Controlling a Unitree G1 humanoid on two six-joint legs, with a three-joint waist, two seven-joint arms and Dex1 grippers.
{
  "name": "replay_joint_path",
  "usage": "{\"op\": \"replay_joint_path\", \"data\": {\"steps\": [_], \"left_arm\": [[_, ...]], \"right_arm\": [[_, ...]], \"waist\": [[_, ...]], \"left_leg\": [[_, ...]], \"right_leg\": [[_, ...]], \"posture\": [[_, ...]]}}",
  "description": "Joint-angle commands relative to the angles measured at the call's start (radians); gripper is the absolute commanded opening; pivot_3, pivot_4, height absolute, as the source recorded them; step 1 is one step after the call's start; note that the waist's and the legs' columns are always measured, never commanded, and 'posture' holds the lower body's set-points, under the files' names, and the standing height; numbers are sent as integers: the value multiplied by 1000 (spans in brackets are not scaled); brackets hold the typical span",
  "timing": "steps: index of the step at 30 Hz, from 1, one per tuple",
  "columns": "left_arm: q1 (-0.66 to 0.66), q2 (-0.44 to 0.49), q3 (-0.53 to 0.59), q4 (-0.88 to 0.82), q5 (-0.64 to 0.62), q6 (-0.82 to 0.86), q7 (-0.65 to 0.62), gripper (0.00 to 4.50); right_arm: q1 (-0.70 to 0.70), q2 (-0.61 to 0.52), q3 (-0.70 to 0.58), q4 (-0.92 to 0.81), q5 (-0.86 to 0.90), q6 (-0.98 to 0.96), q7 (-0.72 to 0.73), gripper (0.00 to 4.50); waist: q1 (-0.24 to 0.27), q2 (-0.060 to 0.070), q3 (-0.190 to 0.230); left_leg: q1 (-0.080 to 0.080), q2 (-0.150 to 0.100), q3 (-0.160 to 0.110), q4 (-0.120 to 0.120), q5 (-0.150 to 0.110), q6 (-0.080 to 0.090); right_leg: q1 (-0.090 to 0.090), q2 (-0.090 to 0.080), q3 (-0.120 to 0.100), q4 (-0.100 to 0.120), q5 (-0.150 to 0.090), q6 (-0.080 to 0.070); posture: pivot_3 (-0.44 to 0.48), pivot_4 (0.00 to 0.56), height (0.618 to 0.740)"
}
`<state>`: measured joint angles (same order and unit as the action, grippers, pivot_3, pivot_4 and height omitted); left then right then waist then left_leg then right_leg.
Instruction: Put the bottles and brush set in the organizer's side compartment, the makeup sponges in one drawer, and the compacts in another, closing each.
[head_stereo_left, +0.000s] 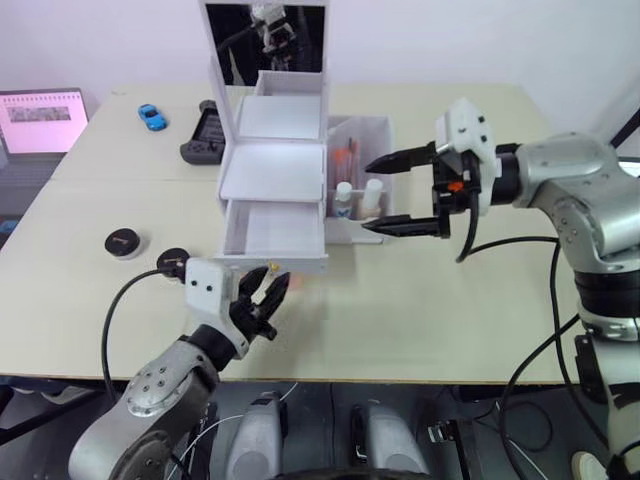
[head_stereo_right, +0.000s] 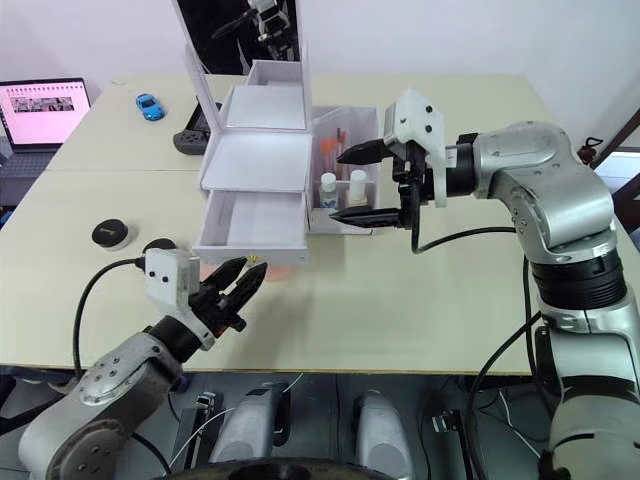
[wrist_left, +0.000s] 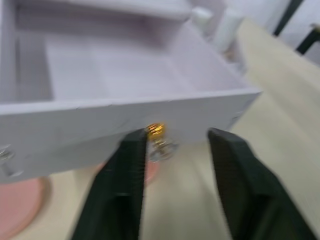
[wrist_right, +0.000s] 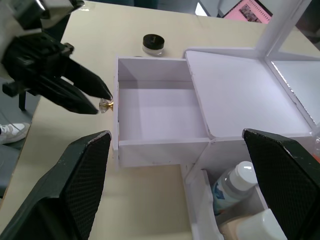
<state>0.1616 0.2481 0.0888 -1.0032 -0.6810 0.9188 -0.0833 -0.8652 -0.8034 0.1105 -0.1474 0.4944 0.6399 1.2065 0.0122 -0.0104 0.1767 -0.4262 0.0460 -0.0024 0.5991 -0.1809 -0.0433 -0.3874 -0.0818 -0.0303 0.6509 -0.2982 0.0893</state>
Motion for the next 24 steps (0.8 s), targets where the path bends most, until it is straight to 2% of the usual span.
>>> {"op": "replay_joint_path", "data": {"steps": [1, 2, 3, 8, 10, 12, 14, 24], "left_arm": [[76, 72, 129, -44, -92, -72, -56, 3668], [118, 104, 159, -44, -114, -112, -91, 4199], [160, 128, 185, -44, -136, -146, -122, 4479], [399, 214, 293, -40, -153, -279, -305, 4479], [461, 267, 404, 47, -99, -361, -430, 4479], [441, 337, 553, 216, -65, -440, -520, 4479], [404, 400, 628, 364, -37, -488, -582, 4479], [169, 663, 714, 939, 100, -647, -815, 4479]], "right_arm": [[-39, -9, -36, 8, 10, -16, 20, 4500], [-41, -13, -33, 23, -8, -41, 24, 4500], [-45, -17, -30, 43, -29, -65, 26, 4500], [-52, -37, -31, 140, -77, -144, 69, 4500], [-44, -50, -47, 186, -84, -171, 89, 4500], [-11, -74, -65, 234, -109, -233, 103, 4500], [46, -98, -75, 273, -148, -305, 96, 4500], [296, -166, -238, 434, -144, -355, 58, 4500]], "waist": [[-4, 0, 0], [-6, 0, 0], [-7, 0, 0], [-2, 0, 0], [0, 0, 0], [3, 1, 0], [3, 1, -1], [-6, 0, -1]], "left_leg": [[0, 1, 0, 0, 0, 0], [0, 1, 0, 0, 0, 0], [1, 1, 0, -1, -1, 1], [0, 1, 1, -1, -1, 1], [0, 1, 2, -1, -1, 1], [0, 1, 2, -1, -1, 1], [0, 2, 0, -1, -1, 1], [0, 3, 6, -3, -2, -2]], "right_leg": [[0, 0, 0, 0, 0, 0], [0, 1, 0, 0, 0, -1], [0, 1, 0, 0, -1, -2], [0, 1, 0, -2, -2, -6], [-1, 0, 0, -3, -2, -7], [-1, 0, 0, -4, -2, -7], [-5, 1, -3, -4, -3, -8], [-3, 1, 1, -3, -2, -7]], "posture": [[0, 150, 740], [0, 150, 740], [0, 150, 740], [0, 150, 740], [0, 150, 740], [0, 150, 740], [0, 150, 740], [0, 150, 740]]}}
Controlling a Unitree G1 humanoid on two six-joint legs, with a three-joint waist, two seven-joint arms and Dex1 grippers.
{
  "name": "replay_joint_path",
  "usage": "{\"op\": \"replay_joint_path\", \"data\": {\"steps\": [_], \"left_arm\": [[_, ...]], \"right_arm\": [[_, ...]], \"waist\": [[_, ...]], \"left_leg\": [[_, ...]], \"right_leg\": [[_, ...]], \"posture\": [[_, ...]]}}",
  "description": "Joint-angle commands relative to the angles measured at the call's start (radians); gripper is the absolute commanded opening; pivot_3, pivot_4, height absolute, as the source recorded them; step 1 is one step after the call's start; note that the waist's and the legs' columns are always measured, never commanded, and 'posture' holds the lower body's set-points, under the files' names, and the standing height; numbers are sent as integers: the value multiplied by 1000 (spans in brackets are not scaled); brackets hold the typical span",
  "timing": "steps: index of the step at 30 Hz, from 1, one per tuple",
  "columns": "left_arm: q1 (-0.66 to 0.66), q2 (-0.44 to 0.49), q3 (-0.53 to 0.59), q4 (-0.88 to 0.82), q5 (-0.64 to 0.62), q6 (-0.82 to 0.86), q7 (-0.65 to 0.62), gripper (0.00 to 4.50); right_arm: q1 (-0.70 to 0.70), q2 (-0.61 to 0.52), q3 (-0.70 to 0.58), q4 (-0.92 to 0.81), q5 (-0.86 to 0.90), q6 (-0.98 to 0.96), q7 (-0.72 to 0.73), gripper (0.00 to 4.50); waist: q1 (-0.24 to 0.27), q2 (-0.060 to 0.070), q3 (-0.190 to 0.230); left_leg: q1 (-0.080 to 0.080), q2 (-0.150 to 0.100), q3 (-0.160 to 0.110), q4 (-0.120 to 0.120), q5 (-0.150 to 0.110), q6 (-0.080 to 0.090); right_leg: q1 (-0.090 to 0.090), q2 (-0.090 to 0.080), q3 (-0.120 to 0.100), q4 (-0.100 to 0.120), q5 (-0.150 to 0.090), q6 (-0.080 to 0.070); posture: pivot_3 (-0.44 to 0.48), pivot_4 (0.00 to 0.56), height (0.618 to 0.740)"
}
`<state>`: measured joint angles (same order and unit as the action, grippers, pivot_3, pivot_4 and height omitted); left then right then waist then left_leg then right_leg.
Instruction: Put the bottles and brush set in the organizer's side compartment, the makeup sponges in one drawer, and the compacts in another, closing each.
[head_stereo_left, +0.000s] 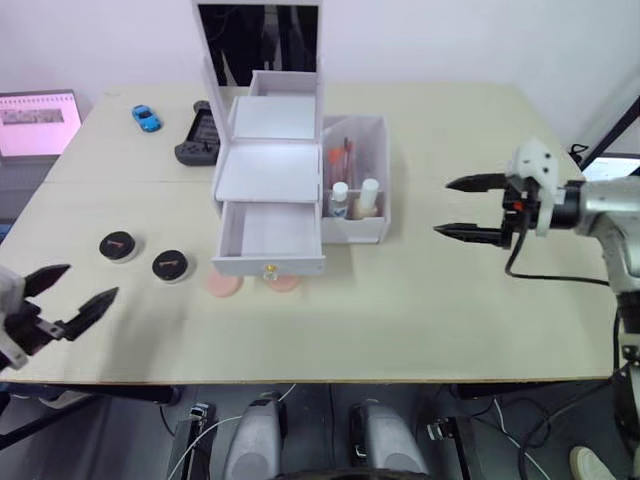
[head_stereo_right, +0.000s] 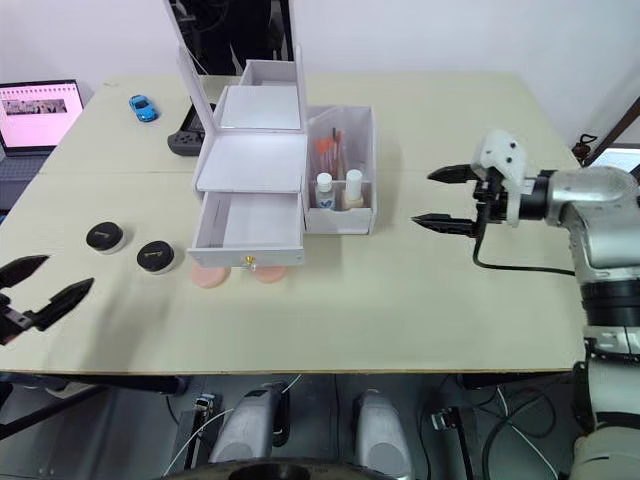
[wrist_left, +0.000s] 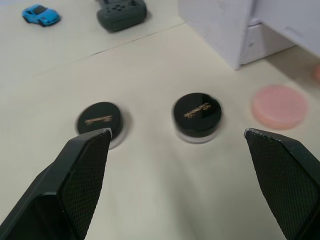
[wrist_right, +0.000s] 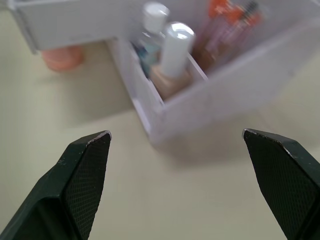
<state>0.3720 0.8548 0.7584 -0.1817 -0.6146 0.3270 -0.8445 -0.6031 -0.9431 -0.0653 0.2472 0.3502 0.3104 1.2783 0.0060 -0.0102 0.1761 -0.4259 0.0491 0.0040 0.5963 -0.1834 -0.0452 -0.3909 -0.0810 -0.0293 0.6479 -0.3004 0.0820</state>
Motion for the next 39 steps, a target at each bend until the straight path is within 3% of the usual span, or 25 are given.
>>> {"op": "replay_joint_path", "data": {"steps": [1, 7, 13, 18, 23, 31, 35, 39], "left_arm": [[-64, 71, 47, 157, 39, -61, -63, 4479], [-122, 112, 48, 294, 86, -119, -121, 4479], [-153, 121, 34, 293, 86, -113, -158, 4479], [-122, 118, 39, 165, 15, 8, -210, 4479], [2, 64, 16, -97, -87, 166, -229, 4479], [60, -181, -208, -395, -5, 159, 12, 4479], [63, -283, -368, -470, 51, 162, 129, 4479], [-16, -413, -616, -491, 173, 157, 289, 4479]], "right_arm": [[55, -28, -69, 59, -16, -57, -29, 4500], [133, -22, -113, 71, -19, -94, -79, 4500], [84, -16, -116, 30, 26, -46, -67, 4500], [-10, 13, -73, -75, 92, 64, -31, 4500], [-130, 67, 15, -206, 160, 191, 18, 4500], [-206, 104, 114, -396, 216, 356, 26, 4500], [-204, 100, 134, -449, 219, 391, 21, 4500], [-209, 90, 158, -441, 163, 370, 1, 4500]], "waist": [[-1, 0, 0], [-18, 1, 0], [-22, 1, 0], [-23, 1, 0], [-24, 1, 0], [-12, -2, -1], [-10, -2, -2], [-1, -2, -4]], "left_leg": [[0, 1, 0, 0, 0, 0], [1, 1, 2, -1, 0, 0], [1, 2, 2, -2, 0, 0], [1, 2, 2, -2, 0, 0], [1, 2, 2, -2, 0, -1], [0, 1, 2, -1, 0, -1], [1, 1, 1, 1, 0, 0], [1, 1, 1, 1, 0, 0]], "right_leg": [[0, 1, 0, 0, 0, 0], [-1, 0, 1, 1, 2, 3], [-2, 1, 1, 1, 2, 4], [-2, 1, 1, 2, 2, 4], [-2, 0, 1, 1, 2, 4], [0, 0, 3, 2, 2, 4], [1, 0, 2, 2, 2, 3], [2, 0, 3, 2, 2, 3]], "posture": [[0, 150, 740], [0, 150, 740], [0, 150, 740], [0, 150, 740], [0, 150, 740], [0, 150, 740], [0, 150, 740], [0, 150, 740]]}}
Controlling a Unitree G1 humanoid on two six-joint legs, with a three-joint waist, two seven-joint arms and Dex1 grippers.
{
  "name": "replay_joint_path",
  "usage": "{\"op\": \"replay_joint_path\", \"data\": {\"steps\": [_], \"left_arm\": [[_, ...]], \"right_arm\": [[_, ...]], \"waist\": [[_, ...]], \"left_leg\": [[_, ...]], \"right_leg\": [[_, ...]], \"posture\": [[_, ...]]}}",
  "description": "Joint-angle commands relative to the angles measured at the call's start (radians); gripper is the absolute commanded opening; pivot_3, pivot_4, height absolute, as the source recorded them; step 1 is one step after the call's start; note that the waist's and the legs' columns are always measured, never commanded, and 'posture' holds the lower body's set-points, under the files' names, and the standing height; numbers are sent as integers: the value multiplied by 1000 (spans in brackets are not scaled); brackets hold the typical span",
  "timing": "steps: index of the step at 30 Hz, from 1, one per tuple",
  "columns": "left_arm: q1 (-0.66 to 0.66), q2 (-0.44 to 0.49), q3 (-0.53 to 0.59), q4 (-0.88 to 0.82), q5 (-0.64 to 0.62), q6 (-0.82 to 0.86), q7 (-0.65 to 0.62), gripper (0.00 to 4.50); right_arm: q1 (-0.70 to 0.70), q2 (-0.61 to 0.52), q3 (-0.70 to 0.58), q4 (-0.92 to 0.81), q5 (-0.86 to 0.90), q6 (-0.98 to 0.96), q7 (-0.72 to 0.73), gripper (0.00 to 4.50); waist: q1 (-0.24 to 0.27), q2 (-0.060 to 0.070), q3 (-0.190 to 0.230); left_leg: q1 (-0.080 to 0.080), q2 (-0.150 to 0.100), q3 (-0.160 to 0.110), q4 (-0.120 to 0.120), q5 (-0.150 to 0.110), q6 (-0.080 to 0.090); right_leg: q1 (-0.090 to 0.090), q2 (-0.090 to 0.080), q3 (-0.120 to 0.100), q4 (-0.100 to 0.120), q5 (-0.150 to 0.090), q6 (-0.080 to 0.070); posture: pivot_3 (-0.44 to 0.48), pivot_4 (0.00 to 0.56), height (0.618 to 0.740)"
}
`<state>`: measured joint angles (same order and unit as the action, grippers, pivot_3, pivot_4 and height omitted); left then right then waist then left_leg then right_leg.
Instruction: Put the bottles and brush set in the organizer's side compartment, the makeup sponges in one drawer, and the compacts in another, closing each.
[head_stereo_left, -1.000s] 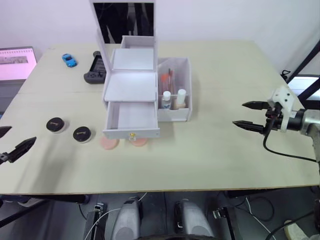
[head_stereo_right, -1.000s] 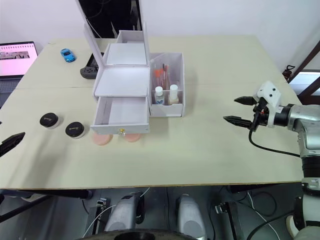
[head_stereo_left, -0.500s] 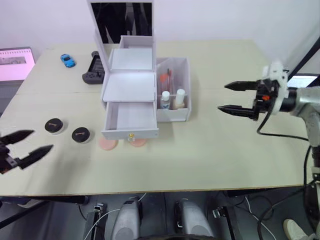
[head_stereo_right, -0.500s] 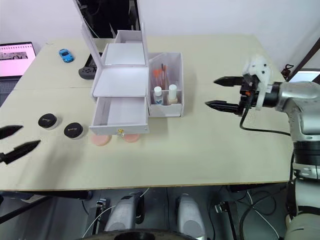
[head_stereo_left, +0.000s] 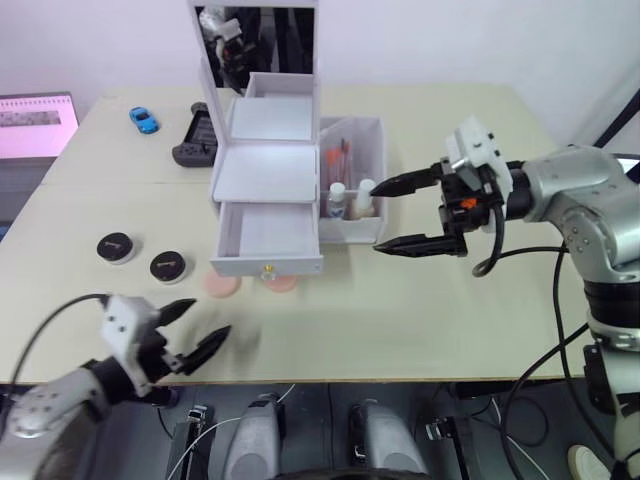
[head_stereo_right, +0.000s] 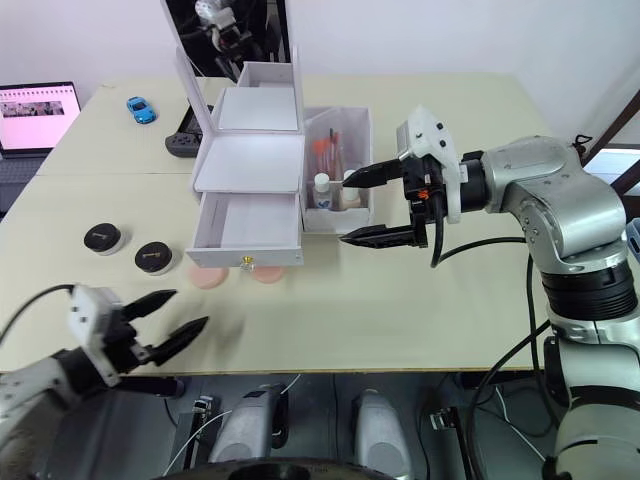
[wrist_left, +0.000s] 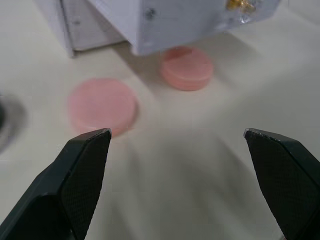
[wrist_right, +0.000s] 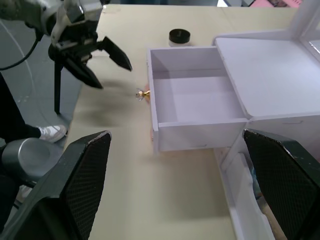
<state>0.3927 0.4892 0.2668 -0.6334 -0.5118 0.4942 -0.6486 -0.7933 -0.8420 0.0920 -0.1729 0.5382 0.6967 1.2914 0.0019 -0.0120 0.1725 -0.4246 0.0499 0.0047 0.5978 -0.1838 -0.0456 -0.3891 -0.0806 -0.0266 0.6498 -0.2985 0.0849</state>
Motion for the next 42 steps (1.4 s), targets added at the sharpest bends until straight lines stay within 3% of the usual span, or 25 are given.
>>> {"op": "replay_joint_path", "data": {"steps": [1, 9, 16, 21, 34, 37, 39, 42], "left_arm": [[-46, -61, -156, -38, 93, -12, 110, 4479], [-151, -185, -298, 78, 261, -103, 269, 4479], [-183, -228, -331, 142, 269, -135, 274, 4479], [-280, -286, -370, 239, 289, -143, 299, 4479], [-381, -310, -416, 355, 368, -191, 323, 4479], [-377, -306, -413, 347, 370, -180, 322, 3603], [-373, -303, -408, 342, 368, -176, 321, 2675], [-367, -295, -403, 331, 363, -171, 315, 2656]], "right_arm": [[-18, -12, 0, -25, -24, -14, -15, 4500], [-36, -20, -16, -73, 2, 41, -47, 4500], [-56, -26, -48, -131, 73, 116, -60, 4500], [-53, -25, -51, -140, 72, 118, -80, 4500], [-44, -24, -74, -177, 90, 119, -137, 4500], [-44, -22, -74, -178, 87, 112, -144, 4500], [-45, -20, -73, -176, 85, 106, -147, 4500], [-47, -17, -65, -166, 79, 94, -147, 4500]], "waist": [[6, -1, 0], [11, 0, -1], [10, -1, -1], [12, -1, -1], [12, -1, -1], [11, -1, -1], [11, 0, -1], [11, -1, -1]], "left_leg": [[0, 0, 0, 0, 0, 0], [0, 0, -1, 1, 0, 1], [0, 0, -1, 1, 0, 1], [-1, 0, -2, 2, 0, 1], [-1, 0, -3, 2, 0, 1], [-1, 0, -3, 3, 0, 1], [-1, 0, -3, 2, 0, 1], [-1, 0, -3, 2, 0, 1]], "right_leg": [[0, 0, 0, 0, 0, 0], [-1, 1, -1, 1, 0, 1], [-1, 1, -1, 1, 0, 1], [0, 1, -2, 1, 0, 1], [0, 1, -2, 2, 1, 2], [0, 1, -2, 2, 1, 2], [0, 1, -2, 2, 1, 2], [0, 1, -2, 2, 1, 2]], "posture": [[0, 150, 740], [0, 150, 740], [0, 150, 740], [0, 150, 740], [0, 150, 740], [0, 150, 740], [0, 150, 740], [0, 150, 740]]}}
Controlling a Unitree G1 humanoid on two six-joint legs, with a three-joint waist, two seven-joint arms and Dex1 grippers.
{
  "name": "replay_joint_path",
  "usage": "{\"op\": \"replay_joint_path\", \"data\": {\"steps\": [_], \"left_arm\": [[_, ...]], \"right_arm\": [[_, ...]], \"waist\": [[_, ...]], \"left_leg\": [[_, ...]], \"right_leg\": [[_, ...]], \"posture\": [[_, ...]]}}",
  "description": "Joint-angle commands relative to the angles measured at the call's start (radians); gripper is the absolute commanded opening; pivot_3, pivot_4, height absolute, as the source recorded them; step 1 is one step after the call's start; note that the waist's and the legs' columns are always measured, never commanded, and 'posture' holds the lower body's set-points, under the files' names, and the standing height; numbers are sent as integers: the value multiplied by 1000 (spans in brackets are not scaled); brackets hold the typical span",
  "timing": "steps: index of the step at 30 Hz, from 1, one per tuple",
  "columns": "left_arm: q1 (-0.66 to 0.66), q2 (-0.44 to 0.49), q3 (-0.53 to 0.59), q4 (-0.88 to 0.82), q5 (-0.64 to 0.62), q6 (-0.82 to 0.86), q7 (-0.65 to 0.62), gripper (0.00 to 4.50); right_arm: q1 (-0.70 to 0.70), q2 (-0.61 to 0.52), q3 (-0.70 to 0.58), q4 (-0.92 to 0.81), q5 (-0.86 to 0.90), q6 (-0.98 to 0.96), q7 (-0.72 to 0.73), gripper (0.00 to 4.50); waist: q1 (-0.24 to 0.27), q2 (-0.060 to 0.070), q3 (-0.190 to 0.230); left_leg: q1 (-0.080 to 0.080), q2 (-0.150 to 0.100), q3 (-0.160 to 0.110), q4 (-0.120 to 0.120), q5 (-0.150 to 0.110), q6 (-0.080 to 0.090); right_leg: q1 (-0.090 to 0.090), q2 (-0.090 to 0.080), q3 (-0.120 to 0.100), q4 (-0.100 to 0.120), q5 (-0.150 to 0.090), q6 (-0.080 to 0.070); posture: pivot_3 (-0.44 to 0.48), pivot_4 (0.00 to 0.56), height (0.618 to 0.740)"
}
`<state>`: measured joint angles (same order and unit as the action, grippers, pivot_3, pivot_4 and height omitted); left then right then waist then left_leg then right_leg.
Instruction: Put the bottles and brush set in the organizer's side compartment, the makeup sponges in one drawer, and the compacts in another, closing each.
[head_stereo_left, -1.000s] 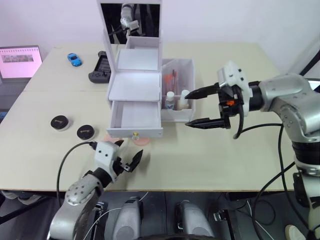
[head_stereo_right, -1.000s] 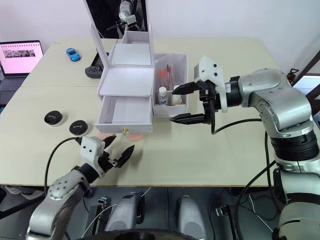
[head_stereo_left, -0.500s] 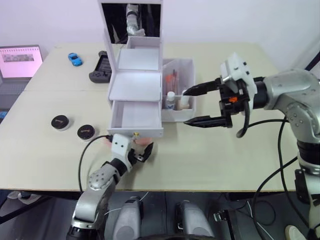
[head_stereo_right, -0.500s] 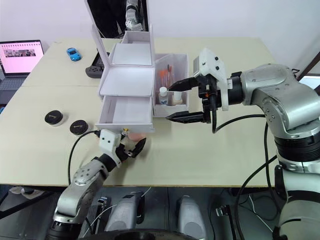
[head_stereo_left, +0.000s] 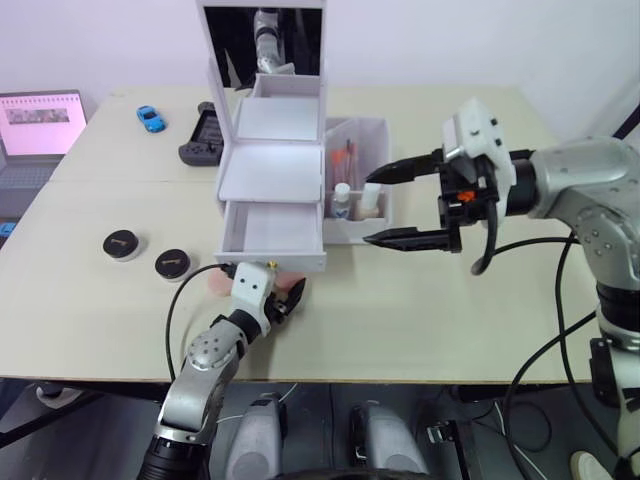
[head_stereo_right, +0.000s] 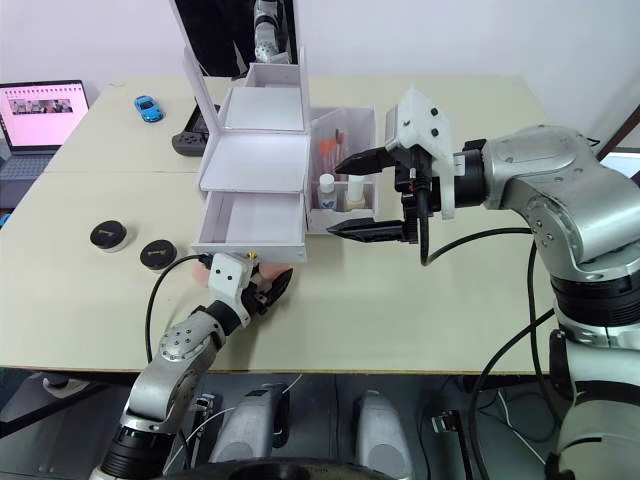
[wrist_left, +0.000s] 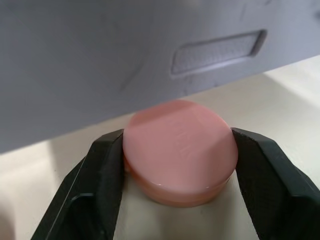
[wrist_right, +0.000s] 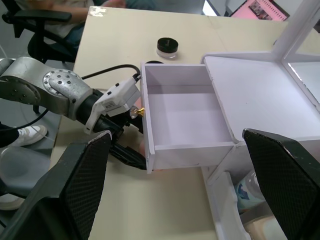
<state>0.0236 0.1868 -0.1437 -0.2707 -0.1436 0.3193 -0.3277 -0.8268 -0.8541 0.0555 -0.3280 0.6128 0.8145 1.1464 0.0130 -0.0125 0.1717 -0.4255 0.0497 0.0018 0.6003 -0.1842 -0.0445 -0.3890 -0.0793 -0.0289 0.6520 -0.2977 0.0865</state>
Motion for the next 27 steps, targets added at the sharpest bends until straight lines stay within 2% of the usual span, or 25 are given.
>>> {"op": "replay_joint_path", "data": {"steps": [1, 5, 12, 16, 20, 22, 27], "left_arm": [[8, 11, 10, -41, -8, 7, -8, 2656], [69, 34, 83, -125, -90, 36, -35, 2656], [253, 232, 158, -296, -172, 66, -189, 2656], [326, 280, 173, -367, -196, 69, -225, 2656], [422, 339, 233, -407, -221, 46, -280, 2656], [444, 376, 305, -399, -254, 26, -327, 2656], [472, 482, 515, -443, -425, 50, -468, 2656]], "right_arm": [[-14, -4, -27, -9, 4, -27, -1, 4500], [-11, -5, -24, -7, 16, -30, 13, 4500], [55, -64, -5, -13, 8, -41, 94, 4500], [79, -81, -7, -2, -2, -48, 110, 4500], [107, -100, -7, 9, -16, -68, 121, 4500], [108, -100, -6, 19, -19, -75, 127, 4500], [76, -90, 26, 75, -39, -113, 174, 4500]], "waist": [[0, 0, 0], [-4, 0, 0], [0, 0, 0], [0, 0, 0], [-1, 0, 0], [-2, 0, 0], [-2, 0, 1]], "left_leg": [[0, 0, 0, 0, 0, 0], [0, 0, 0, 0, 0, 0], [0, 1, 0, -2, 0, 0], [0, 0, 1, -1, 0, 0], [0, 0, 1, -1, 0, 0], [0, 0, 1, -2, 0, 0], [0, 1, 1, -2, 0, 0]], "right_leg": [[0, 0, 0, 0, 0, 0], [0, 0, 0, 0, 0, 0], [-1, 0, 0, -1, -2, -3], [0, -2, 0, -3, -2, -4], [-1, -1, 0, -3, -2, -5], [-1, -1, 1, -3, -3, -5], [-2, -1, 0, -3, -3, -5]], "posture": [[0, 150, 740], [0, 150, 740], [0, 150, 740], [0, 150, 740], [0, 150, 740], [0, 150, 740], [0, 150, 740]]}}
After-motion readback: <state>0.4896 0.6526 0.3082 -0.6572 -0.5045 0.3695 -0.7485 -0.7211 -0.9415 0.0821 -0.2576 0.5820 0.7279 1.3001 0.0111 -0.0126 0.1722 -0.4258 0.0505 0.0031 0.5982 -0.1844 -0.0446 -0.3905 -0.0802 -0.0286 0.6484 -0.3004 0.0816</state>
